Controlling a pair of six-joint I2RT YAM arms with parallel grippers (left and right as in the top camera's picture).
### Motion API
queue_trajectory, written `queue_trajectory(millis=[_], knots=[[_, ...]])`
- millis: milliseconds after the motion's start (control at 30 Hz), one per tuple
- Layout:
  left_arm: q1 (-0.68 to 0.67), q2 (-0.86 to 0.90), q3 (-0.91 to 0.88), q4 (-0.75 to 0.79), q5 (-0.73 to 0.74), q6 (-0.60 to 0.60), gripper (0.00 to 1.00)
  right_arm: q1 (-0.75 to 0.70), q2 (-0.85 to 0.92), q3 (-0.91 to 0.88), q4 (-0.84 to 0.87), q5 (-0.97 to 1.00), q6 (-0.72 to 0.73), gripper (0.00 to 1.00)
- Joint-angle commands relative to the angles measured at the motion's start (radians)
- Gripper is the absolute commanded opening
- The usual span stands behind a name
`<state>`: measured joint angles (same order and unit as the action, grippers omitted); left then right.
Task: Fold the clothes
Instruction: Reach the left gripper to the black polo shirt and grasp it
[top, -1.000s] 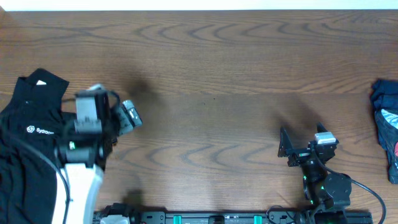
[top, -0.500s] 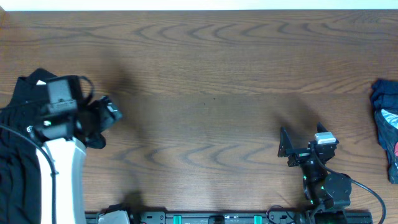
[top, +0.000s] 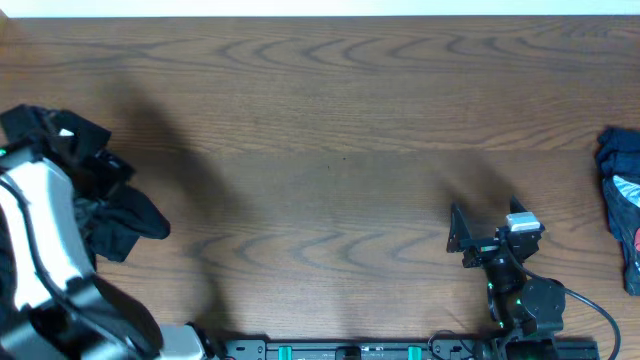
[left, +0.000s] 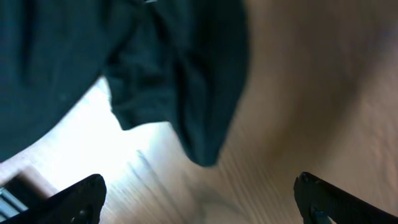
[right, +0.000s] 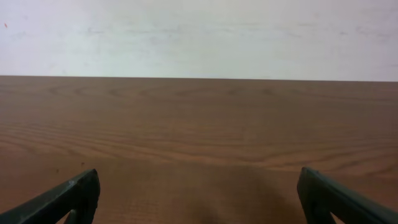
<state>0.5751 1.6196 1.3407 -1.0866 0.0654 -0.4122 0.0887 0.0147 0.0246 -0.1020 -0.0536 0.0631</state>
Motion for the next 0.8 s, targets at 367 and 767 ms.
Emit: queue_trajectory(millis=[367, 767], knots=[[0.289, 0.206, 0.043, -0.053, -0.028, -0.035, 0.98, -0.013, -0.008, -0.005, 0.002, -0.006, -0.012, 0.99], [0.295, 0.255, 0.043, -0.021, 0.006, -0.026, 0.98, -0.013, -0.008, -0.005, 0.002, -0.006, -0.012, 0.99]])
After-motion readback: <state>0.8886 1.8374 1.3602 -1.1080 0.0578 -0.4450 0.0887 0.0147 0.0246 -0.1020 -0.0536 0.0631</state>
